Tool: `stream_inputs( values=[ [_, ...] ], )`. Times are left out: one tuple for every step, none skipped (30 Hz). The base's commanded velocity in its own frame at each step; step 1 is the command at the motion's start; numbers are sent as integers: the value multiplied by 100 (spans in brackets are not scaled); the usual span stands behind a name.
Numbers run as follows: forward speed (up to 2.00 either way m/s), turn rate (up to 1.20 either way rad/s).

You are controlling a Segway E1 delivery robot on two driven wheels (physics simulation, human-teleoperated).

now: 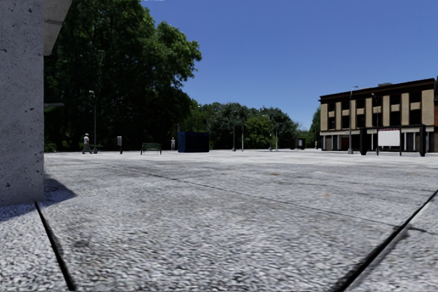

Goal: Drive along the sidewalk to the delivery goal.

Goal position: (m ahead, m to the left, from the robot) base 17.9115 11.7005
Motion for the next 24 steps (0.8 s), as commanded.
stream_inputs(
  values=[
    [200, 36],
    [200, 36],
    [200, 36],
    [200, 36],
    [200, 37],
    [200, 39],
    [200, 40],
    [200, 41],
    [200, 41],
    [200, 41],
    [200, 42],
    [200, 42],
    [200, 43],
    [200, 43],
    [200, 43],
    [200, 43],
    [200, 43],
    [200, 43],
    [200, 43],
    [200, 46],
    [200, 49],
    [200, 49],
    [200, 49],
    [200, 49]
  ],
)
